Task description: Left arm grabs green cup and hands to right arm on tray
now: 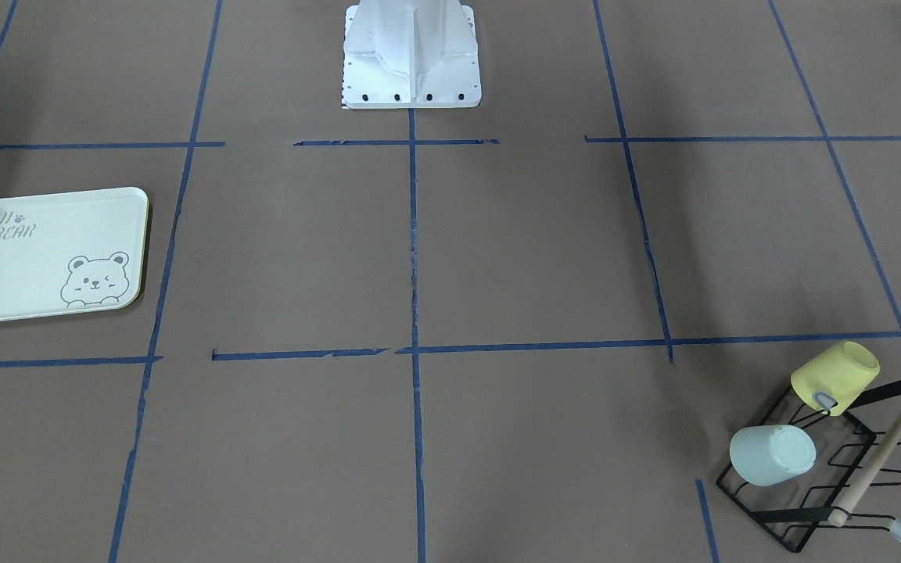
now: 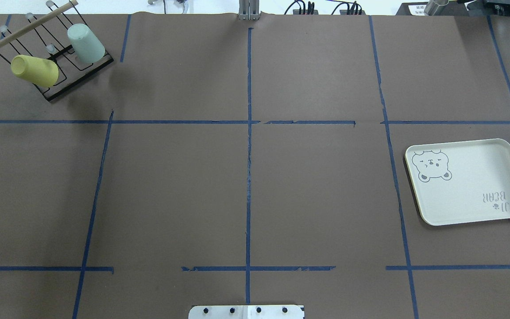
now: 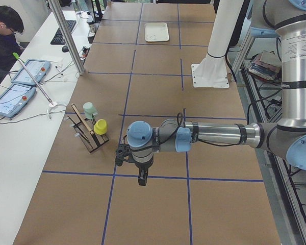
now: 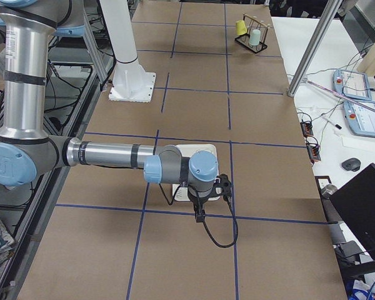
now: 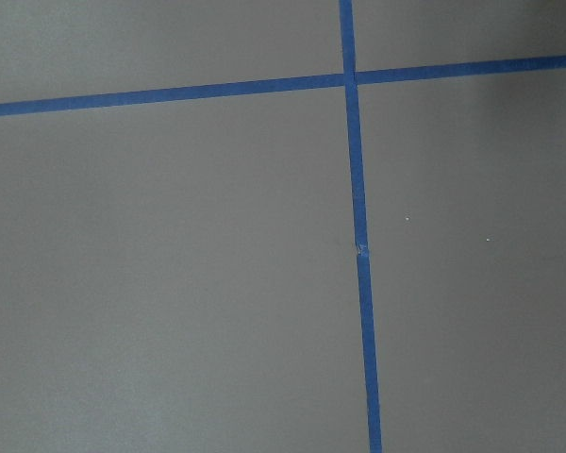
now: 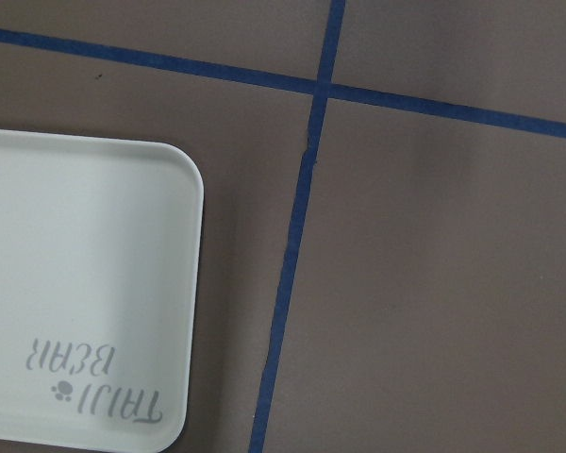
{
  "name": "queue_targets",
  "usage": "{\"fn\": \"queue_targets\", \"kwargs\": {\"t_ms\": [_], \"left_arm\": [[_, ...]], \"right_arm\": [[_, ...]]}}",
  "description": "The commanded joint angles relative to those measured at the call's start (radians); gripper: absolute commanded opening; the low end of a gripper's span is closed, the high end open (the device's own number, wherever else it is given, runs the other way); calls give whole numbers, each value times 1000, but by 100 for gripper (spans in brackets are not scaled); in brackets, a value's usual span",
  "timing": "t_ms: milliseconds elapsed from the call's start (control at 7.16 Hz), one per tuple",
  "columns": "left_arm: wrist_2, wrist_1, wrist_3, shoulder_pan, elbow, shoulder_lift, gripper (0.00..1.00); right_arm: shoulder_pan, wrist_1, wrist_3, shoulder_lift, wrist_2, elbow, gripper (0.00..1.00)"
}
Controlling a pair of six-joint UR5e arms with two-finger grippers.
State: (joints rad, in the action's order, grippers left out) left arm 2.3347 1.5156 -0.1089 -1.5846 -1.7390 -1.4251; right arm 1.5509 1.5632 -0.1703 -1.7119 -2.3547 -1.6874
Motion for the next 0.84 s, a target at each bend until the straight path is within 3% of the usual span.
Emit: {"fn": "queue_targets", "kwargs": {"t_ms": [0,419,699], "left_arm": [[0,14,-3,2,10,12,100],[-2,18,3,37,-17,6,100],[2,137,8,37,-16,-82,100]], "right_arm": [[0,0,0,0,0,0,100],[-9,0,6,2,0,-27,100],[-11,0,8,6,0,-31,100]]}}
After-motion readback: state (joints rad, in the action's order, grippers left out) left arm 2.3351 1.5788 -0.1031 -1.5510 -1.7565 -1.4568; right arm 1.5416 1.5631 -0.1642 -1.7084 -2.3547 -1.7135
